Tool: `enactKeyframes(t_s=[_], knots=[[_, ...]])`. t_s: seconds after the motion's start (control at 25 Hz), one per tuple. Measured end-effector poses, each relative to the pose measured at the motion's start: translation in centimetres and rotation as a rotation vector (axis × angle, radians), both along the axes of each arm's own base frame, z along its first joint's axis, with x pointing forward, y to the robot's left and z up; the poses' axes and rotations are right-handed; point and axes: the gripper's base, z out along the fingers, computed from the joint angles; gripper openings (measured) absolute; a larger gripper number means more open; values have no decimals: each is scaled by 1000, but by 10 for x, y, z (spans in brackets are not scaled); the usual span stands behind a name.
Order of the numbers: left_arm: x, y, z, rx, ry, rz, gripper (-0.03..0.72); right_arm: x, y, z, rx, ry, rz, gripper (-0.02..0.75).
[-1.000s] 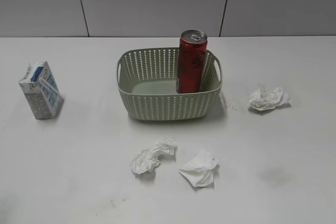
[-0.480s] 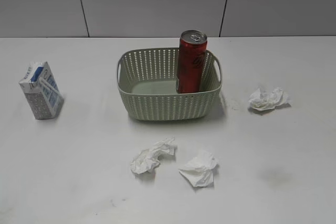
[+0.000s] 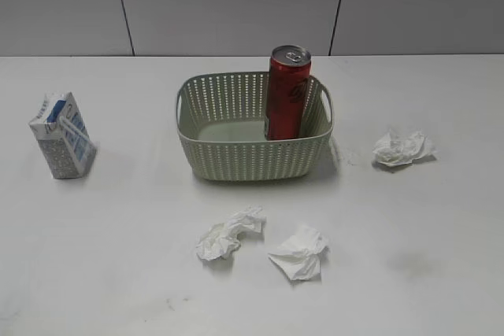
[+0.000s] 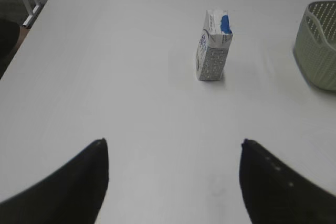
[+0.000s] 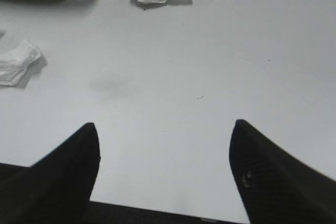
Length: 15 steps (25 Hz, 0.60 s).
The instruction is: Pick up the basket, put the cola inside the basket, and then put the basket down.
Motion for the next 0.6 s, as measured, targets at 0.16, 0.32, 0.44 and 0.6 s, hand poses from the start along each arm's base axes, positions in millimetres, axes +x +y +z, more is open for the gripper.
enactKeyframes(t_s=[0.16, 0.32, 0.44, 0.6], knots=[[-1, 0, 0, 1, -6, 1, 588, 0, 0, 0, 0, 0, -1, 594], [-1, 1, 0, 6, -9, 5, 586, 0, 0, 0, 2, -1, 0, 594], [-1, 1, 0, 10, -10, 7, 579, -5, 0, 1, 8, -35, 1, 594], [-1, 1, 0, 11, -11, 7, 564, -19, -1, 4, 16, -141, 0, 594]])
